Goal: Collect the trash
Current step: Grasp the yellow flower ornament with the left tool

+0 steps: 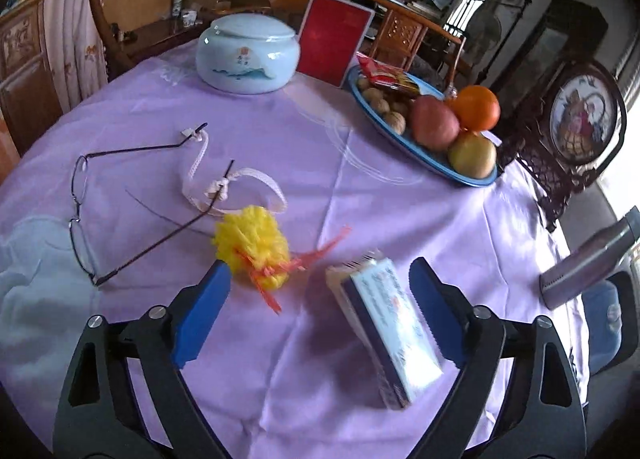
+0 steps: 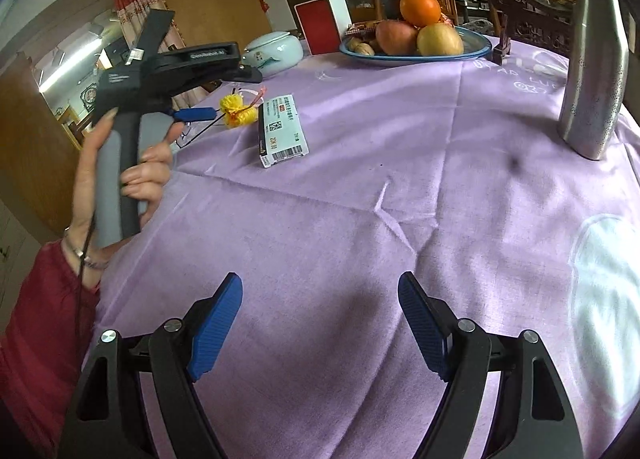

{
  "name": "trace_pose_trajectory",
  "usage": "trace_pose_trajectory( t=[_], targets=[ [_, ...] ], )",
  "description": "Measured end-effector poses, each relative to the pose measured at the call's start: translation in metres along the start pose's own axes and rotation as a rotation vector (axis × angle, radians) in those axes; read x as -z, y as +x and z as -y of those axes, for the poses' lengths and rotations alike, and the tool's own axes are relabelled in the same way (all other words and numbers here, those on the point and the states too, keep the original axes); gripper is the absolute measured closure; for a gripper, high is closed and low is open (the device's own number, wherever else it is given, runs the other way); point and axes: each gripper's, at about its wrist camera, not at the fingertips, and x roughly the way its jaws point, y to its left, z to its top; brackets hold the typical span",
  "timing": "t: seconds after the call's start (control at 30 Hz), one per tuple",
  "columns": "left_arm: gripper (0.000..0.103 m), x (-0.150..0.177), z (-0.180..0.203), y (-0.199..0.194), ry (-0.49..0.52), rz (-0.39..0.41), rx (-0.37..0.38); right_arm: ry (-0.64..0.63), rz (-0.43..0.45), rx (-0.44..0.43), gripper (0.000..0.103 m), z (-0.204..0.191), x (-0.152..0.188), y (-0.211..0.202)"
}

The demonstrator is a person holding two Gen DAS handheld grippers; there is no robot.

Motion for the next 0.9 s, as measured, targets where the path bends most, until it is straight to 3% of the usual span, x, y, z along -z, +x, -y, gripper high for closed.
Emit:
trace_pose_trajectory(
  t=[0.2,0.47,0.53,0.6,0.63,0.9],
  targets=[
    [0.032,-0.004,-0.024,0.025,-0.047,-0.059,0.04,-0.004,-0.008,-0.001,0.024,-0.001,0.0,0.0],
    [0.032,-0.017,-0.033,0.035,-0.059,-0.031,0.003,-0.01,-0.03,-0.015,0.024,-0.005,0.001,0.002],
    [0.04,-0.016,-0.031,0.034,-0.048,-0.023,-0.01,-0.002,-0.036,-0.02,0.024,-0.004,0.002,0.003],
    [0.069,-0.016,-0.032,0.032,-0.038,-0.025,-0.001,0.009,-0.044,-0.026,0.024,-0.001,0.002,0.005],
    [0.073,-0.015,-0.032,0.029,-0.039,-0.026,0.016,0.017,-0.047,-0.028,0.024,0.0,0.002,0.005],
    [0.073,0.009,-0.027,-0.036,-0.017,0.066,0.101,0.004,-0.026,-0.02,0.024,-0.003,0.003,0.001]
  ],
)
